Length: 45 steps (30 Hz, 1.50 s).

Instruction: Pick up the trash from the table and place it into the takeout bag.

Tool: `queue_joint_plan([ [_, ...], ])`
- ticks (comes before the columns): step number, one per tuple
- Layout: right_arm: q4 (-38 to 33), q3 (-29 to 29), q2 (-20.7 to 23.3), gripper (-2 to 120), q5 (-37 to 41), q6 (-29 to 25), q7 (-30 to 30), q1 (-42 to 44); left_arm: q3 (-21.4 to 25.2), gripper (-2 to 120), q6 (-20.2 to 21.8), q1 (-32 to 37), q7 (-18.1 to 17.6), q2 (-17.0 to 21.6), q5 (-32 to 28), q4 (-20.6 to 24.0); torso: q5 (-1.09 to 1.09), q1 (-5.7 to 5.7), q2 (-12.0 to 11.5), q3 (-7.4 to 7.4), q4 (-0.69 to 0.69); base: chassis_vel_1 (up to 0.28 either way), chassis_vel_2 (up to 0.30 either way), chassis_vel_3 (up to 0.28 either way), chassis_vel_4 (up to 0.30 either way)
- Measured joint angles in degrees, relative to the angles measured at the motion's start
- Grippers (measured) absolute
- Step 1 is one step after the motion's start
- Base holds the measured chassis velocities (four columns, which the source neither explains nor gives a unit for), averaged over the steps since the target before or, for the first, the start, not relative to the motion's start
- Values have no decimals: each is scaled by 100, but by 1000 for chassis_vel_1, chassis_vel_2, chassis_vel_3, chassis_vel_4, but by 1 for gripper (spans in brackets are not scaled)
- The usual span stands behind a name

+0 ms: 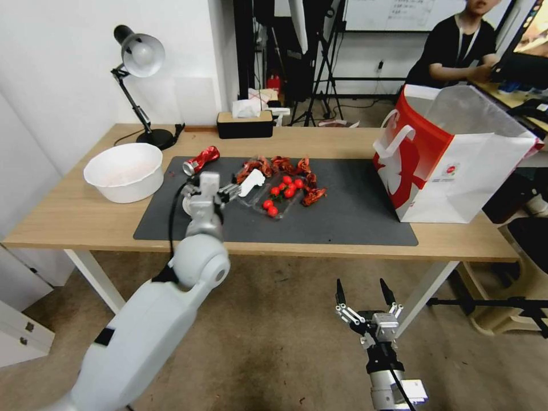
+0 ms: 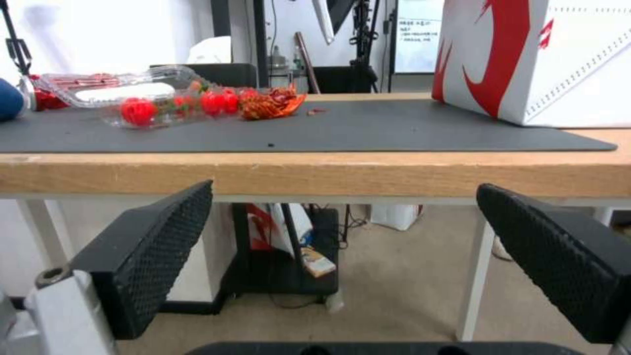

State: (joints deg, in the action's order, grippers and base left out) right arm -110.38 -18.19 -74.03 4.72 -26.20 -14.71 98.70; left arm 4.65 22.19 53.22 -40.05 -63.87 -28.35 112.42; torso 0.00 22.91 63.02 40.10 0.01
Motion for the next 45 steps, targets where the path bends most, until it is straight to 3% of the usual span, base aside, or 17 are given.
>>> queue_joint_plan([
  [16,-132,1,7,100,-3,-7,-2,71,804,100,-747,2015,424,-117,698,917,-1,0,1,0,0,0,0,0,0],
  [26,-128,11,-27,100,-2,-29,-7,91,967,100,-1678,3079,994,-445,1068,1164,-1,0,0,0,0,0,0,0,0],
  [35,-113,12,-35,100,1,-41,-8,96,997,100,-1972,3230,1249,-570,1131,1135,-1,1,1,0,-1,0,0,0,0],
  [45,-113,-3,-34,100,4,-43,-9,98,1060,100,-2189,2908,1637,-533,954,853,0,1,0,0,-1,0,0,0,0],
])
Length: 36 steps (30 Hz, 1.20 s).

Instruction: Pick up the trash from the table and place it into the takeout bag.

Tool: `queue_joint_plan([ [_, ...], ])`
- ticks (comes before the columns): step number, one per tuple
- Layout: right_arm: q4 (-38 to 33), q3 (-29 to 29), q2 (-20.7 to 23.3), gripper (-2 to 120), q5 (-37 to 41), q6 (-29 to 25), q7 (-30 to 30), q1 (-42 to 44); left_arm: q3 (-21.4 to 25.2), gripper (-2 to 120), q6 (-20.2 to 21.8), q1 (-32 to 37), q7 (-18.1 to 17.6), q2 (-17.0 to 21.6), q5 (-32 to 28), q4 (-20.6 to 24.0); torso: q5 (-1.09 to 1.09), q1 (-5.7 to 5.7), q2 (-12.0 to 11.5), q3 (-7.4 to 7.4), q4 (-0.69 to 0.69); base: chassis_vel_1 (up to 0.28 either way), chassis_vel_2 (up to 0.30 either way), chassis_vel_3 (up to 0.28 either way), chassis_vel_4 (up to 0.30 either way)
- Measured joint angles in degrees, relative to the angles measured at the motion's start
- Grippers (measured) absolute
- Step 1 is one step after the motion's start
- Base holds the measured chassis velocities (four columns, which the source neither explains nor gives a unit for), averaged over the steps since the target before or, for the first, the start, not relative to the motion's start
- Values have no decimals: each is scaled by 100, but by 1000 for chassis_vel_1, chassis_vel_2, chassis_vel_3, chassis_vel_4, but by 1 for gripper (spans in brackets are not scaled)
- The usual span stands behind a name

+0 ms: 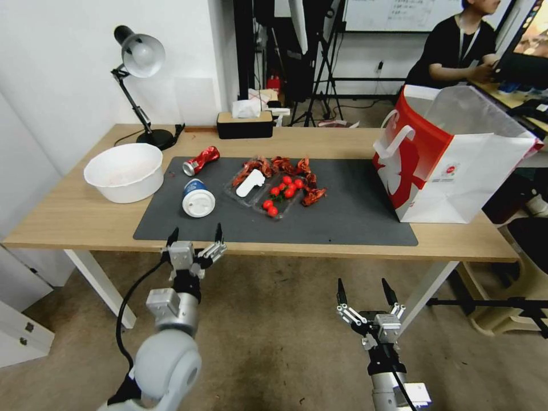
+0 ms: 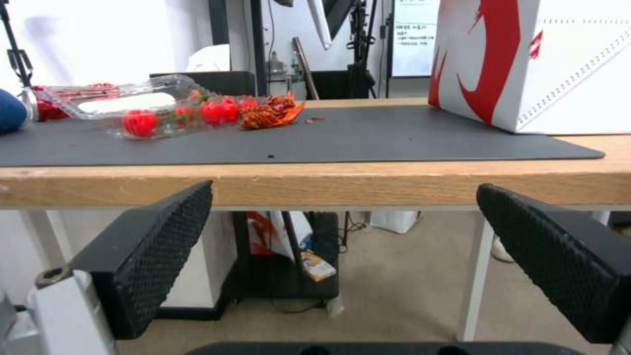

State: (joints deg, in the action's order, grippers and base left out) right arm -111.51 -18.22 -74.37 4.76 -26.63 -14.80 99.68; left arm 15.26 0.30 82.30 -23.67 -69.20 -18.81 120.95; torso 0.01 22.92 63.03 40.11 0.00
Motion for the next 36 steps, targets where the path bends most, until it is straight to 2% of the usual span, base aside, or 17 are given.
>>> queue_joint_plan([
  [2,-2,-8,-2,100,2,-6,-1,7,57,100,-99,-184,294,77,-143,-128,0,0,0,0,0,0,0,0,0],
  [7,-2,-24,-5,100,3,-21,-3,17,133,100,-140,-413,604,181,-297,-257,1,0,0,0,0,0,0,0,0],
  [9,-2,-37,-11,100,4,-58,-3,44,192,100,-61,-744,767,335,-406,-447,1,0,-1,0,0,0,0,0,0],
  [13,-2,-49,-33,100,-4,-80,-5,58,135,100,300,-1177,700,474,-500,-653,-1,0,-1,0,0,0,0,0,0],
  [16,-2,-49,-47,100,-21,-82,-5,68,37,100,369,-1514,616,516,-583,-895,0,0,-1,0,0,0,0,0,0],
  [18,-2,-55,-63,100,-39,-85,-5,78,-80,100,438,-1891,458,551,-868,-1154,-1,0,-1,1,0,0,0,0,0],
  [24,-2,-66,-94,100,-53,-86,-7,84,-179,100,620,-2426,276,576,-1410,-1547,-1,0,-1,0,0,0,0,0,0],
  [30,5,-75,-116,100,-71,-86,-10,84,-258,100,731,-2660,273,560,-1646,-1824,-1,0,-1,0,0,0,0,0,0],
  [36,6,-112,-123,100,-72,-83,-13,82,-301,100,1033,-2767,20,497,-1629,-2075,-1,0,-1,1,0,0,0,0,0],
])
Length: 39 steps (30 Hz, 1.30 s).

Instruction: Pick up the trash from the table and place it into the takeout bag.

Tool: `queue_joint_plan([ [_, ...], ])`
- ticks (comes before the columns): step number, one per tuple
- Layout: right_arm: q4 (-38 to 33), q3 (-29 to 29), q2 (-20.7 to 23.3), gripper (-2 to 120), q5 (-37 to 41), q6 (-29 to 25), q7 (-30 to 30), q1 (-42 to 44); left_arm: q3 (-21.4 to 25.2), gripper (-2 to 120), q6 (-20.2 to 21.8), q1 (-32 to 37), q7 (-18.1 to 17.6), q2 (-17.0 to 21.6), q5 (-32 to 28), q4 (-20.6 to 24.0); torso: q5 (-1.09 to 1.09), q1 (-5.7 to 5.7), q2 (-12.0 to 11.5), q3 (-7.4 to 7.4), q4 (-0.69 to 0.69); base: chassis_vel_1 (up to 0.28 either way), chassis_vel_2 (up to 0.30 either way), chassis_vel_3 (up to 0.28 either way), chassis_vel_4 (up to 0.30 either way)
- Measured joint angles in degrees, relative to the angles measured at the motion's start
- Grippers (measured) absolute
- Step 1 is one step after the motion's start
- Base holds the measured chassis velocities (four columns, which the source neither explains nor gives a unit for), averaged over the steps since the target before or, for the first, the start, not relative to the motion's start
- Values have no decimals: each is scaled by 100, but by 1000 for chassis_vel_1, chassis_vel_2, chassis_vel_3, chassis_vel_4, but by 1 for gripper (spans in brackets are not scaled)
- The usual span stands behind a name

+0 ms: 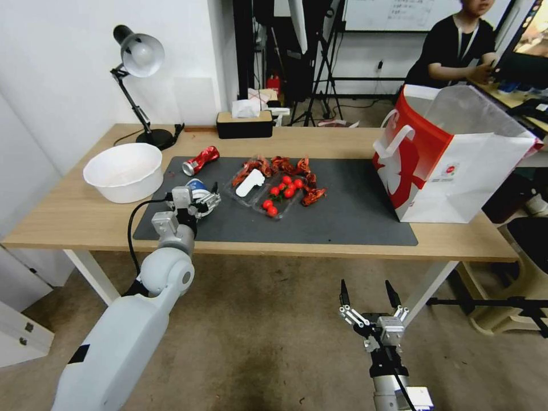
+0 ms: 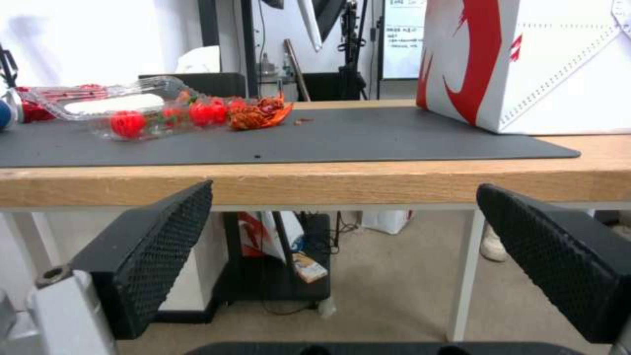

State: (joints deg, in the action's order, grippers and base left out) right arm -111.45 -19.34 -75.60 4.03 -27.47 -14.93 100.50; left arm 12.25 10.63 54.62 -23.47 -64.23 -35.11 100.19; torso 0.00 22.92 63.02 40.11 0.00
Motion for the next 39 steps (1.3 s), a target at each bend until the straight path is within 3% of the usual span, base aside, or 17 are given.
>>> queue_joint_plan([
  [14,9,-12,-20,100,0,3,-5,16,-20,100,363,-41,-272,-48,-193,-127,-1,0,0,-1,0,0,0,0,0],
  [20,28,-17,-19,100,0,4,-13,14,-46,81,375,-40,-340,-98,-192,-186,0,0,1,-1,0,0,0,0,0],
  [28,76,-10,-26,100,0,3,-16,7,-37,65,-145,20,-59,-97,-6,-194,0,0,1,-1,0,0,0,0,0],
  [29,76,-7,-26,100,-1,3,-16,4,-17,62,-388,48,155,-73,103,-180,0,0,1,0,0,0,0,0,0],
  [30,75,0,-27,100,-5,2,-16,4,12,62,-740,61,657,-24,218,-191,1,0,1,-1,0,0,0,0,0],
  [31,75,0,-27,100,-5,2,-16,4,12,62,-740,61,657,-24,218,-191,1,0,1,-1,0,0,0,0,0],
  [34,49,10,-24,100,-18,-1,-17,16,21,62,-1410,-92,2407,216,-32,-304,0,0,1,-1,1,0,0,0,0],
  [35,49,10,-24,100,-18,-1,-17,16,21,62,-1410,-92,2407,216,-32,-304,0,0,1,-1,1,0,0,0,0],
  [37,45,11,-17,100,-20,-25,-17,35,-27,62,-1635,-280,3335,310,-347,-390,0,0,1,-1,0,0,0,0,0],
  [38,45,11,-17,100,-20,-25,-17,35,-27,62,-1635,-280,3335,310,-347,-390,0,0,1,-1,0,0,0,0,0],
  [39,45,9,-10,100,-20,-39,-19,48,-52,62,-1691,-375,3707,343,-496,-420,1,0,1,0,-1,0,0,0,0],
])
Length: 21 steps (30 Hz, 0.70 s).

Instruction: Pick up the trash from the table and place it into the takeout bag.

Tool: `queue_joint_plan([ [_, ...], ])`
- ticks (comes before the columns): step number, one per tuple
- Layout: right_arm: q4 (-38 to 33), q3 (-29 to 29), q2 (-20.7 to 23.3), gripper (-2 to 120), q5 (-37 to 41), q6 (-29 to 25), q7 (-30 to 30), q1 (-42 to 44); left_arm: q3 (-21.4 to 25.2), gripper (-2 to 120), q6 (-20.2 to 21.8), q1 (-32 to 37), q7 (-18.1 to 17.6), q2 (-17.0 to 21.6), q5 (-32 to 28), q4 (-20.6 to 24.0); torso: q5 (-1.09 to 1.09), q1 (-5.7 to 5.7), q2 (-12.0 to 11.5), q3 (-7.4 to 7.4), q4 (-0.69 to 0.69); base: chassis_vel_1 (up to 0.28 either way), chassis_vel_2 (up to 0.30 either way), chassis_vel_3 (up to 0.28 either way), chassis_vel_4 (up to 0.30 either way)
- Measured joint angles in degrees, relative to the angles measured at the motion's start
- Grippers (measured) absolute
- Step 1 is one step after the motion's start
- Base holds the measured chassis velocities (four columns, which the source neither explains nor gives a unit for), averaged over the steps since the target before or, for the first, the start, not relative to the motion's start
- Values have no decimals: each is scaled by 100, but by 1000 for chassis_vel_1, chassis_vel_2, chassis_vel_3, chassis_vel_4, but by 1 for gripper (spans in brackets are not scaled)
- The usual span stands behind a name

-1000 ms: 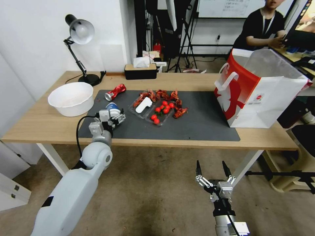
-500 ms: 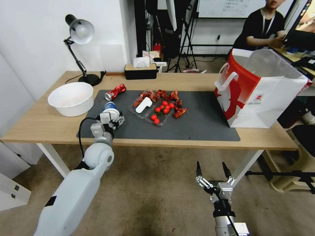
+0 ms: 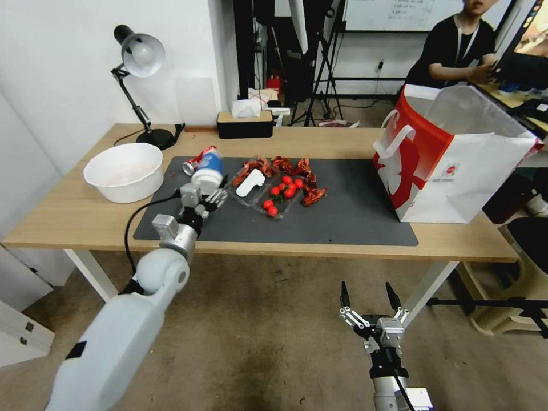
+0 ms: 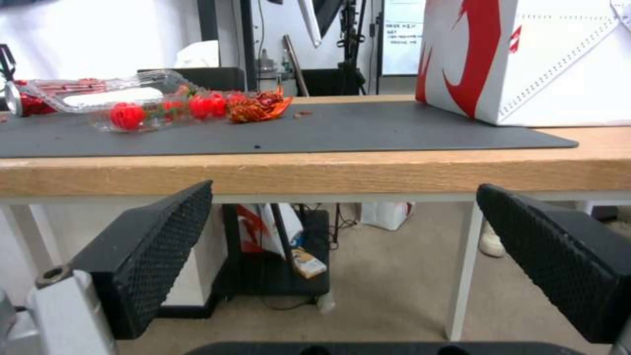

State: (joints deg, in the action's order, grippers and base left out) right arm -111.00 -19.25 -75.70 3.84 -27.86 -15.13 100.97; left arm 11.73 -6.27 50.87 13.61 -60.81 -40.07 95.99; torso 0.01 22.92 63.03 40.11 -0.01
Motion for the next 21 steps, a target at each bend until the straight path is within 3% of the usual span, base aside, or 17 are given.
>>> queue_joint_plan([
  [2,-2,-2,13,100,0,-24,-3,17,-85,62,-104,-258,846,61,-284,-110,-1,0,0,0,1,0,0,0,0],
  [3,-2,-2,13,100,0,-24,-3,17,-85,62,-104,-258,846,61,-284,-110,-1,0,0,0,1,0,0,0,0],
  [6,-23,-7,25,100,3,-31,-5,20,-249,62,-190,-576,1670,98,-315,-268,0,0,0,0,1,0,0,0,0],
  [7,-23,-7,25,100,3,-31,-5,20,-249,62,-190,-576,1670,98,-315,-268,0,0,0,0,1,0,0,0,0],
  [11,-29,-11,27,100,8,-39,-7,27,-630,62,-295,-1007,2427,147,-257,-395,-1,0,0,0,1,0,0,0,0],
  [12,-29,-11,27,100,8,-39,-7,27,-630,62,-295,-1007,2427,147,-257,-395,-1,0,0,0,1,0,0,0,0],
  [15,-23,-20,15,100,15,-62,-8,51,-1078,62,-350,-1384,3097,152,-216,-548,-1,-1,0,0,2,0,0,0,0],
  [21,-23,-42,8,100,13,-79,-8,79,-1560,62,-334,-1868,3312,40,-262,-868,0,-1,0,0,1,0,0,0,0],
])
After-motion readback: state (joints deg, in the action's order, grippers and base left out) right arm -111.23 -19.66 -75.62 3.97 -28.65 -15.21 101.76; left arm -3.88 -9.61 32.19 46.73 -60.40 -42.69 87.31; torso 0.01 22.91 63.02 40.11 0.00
